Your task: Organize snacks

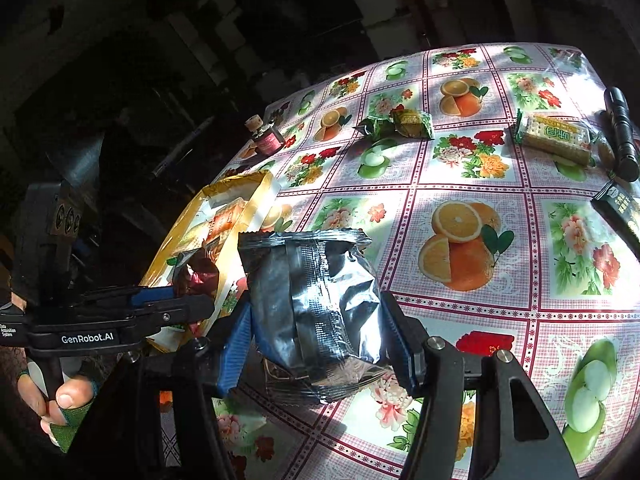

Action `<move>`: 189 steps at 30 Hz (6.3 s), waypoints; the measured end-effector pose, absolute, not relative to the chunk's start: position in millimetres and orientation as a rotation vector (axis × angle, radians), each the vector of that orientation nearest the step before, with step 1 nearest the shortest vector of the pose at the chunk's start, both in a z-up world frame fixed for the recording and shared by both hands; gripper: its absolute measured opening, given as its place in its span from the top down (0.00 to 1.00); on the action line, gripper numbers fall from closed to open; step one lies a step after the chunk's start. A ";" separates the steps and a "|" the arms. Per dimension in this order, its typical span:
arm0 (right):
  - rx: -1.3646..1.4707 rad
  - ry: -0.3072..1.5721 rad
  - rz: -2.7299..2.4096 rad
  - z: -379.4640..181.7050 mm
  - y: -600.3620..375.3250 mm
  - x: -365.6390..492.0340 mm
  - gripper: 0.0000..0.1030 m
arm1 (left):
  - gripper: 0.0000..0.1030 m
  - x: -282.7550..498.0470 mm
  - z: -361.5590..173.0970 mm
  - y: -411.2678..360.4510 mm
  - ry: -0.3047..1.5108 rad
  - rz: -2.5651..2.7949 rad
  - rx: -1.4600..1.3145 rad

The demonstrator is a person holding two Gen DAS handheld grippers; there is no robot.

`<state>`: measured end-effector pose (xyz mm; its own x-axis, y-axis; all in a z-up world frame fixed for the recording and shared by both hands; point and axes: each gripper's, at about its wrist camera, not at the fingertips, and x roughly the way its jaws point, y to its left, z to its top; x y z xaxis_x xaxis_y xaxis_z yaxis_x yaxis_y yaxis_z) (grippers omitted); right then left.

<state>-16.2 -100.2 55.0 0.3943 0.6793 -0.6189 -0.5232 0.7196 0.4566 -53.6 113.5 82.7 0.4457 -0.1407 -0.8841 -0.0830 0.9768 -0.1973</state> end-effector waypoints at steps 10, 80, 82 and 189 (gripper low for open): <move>0.160 0.891 0.763 53.9 -85.2 -26.1 0.41 | 0.55 -69.5 78.9 126.5 1.104 -0.010 -0.238; -0.123 0.905 0.937 47.7 144.7 25.1 0.42 | 0.55 -101.5 46.9 255.6 1.122 0.219 -0.408; -0.130 0.903 0.939 46.6 148.6 27.1 0.41 | 0.55 -100.0 45.7 254.3 1.123 0.226 -0.397; 0.336 0.878 0.528 29.2 -144.6 109.7 0.62 | 0.62 254.0 29.4 70.3 1.178 0.187 -0.068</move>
